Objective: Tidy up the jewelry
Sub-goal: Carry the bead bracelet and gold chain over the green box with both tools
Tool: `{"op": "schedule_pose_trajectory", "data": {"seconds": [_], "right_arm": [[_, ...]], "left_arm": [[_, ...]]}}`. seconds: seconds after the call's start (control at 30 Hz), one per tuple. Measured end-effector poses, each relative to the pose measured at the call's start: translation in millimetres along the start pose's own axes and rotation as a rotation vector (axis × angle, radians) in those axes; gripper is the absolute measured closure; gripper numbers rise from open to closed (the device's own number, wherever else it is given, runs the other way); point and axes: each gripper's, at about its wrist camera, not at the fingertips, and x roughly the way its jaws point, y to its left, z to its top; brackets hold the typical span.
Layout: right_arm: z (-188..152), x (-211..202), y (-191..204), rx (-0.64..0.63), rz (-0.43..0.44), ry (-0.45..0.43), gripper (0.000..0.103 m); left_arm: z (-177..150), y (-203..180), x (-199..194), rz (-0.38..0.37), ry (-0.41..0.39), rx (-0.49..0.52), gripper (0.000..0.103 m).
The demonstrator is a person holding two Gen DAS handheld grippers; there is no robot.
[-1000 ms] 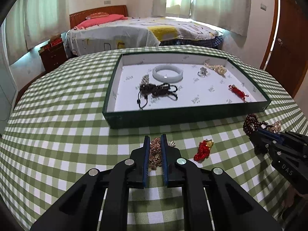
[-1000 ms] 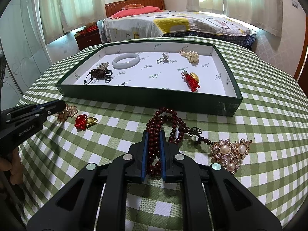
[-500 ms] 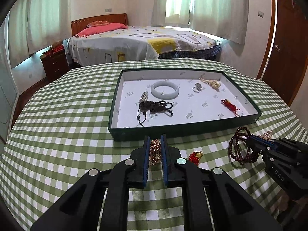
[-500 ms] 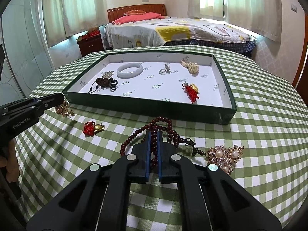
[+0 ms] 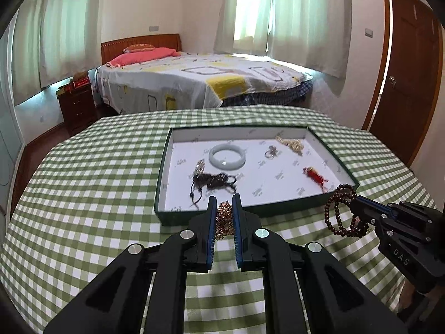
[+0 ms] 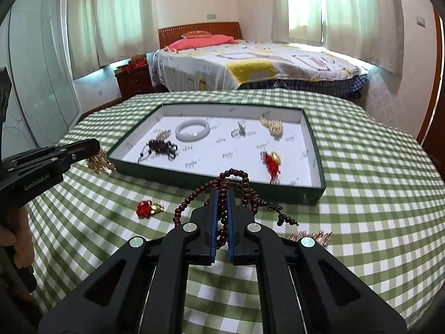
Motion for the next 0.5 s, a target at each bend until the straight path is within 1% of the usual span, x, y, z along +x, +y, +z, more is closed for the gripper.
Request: {"op": "schedule_pose_trajectory", "data": {"seconds": [0.3,0.5], "right_arm": [[24,-15,2,-0.012,0.003,-0.069,0.097],[43,-17,3,-0.026,0.001,-0.112,0.097]], "left_arm": [[27,-11,-11,-0.045,-0.067,0.003,0.091],[58,-21,-15,-0.074,-0.141,0.022,0.091]]}}
